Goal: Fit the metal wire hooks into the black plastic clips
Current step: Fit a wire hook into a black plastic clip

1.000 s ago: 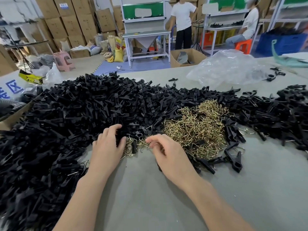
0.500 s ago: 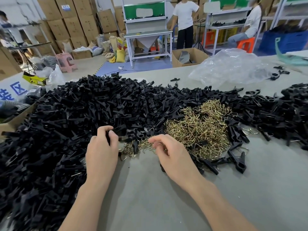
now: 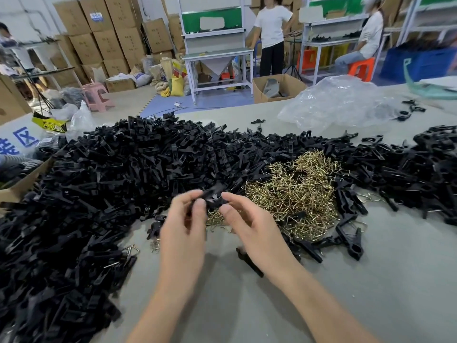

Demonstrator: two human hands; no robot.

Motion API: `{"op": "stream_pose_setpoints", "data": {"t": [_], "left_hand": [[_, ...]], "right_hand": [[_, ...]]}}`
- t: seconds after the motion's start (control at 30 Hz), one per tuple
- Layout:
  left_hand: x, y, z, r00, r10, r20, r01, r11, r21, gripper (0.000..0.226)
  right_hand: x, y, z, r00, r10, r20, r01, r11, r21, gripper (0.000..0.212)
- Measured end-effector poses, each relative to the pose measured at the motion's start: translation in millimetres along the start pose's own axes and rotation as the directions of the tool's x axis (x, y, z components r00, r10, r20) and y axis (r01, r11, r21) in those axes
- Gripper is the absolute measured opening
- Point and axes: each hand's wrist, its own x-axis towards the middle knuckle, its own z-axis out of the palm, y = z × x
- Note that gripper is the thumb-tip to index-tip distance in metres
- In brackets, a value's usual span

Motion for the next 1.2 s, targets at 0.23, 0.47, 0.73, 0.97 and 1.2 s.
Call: {"op": "stream_pose_setpoints", "data": {"t": [0.23,0.47,0.73,0.97,1.2], "left_hand": [[-17,4,21,0.997,-0.076,0.003,0.076,0.992,-0.102,0.017],[-8,4,23,0.951,-0.307,0.022,0.292,0.880,-0.374,0.020],[-12,4,25,0.940,-0.287,0.184,0.338,0.856,-0.391,0.020],[-18,8,27,0.955,-0.206,0.215,0.272,0.898,-0.345,0.032],[-12,5,23,0.936,-0.309,0.167,0.350,0.847,-0.400,0.029]], "right_hand": [[6,0,-3,0.990,0.140,0.016,-0.133,0.885,0.446,0.022],[13,-5,-8,0.964,0.255,-0.069,-0.152,0.747,0.647,0.026],[10,-8,-13,0.967,0.251,-0.047,-0.150,0.707,0.691,0.030],[12,-5,-16,0.962,0.263,-0.076,-0.148,0.734,0.662,0.032],[13,-3,-16,0.964,0.255,-0.071,-0.145,0.734,0.663,0.036]]}}
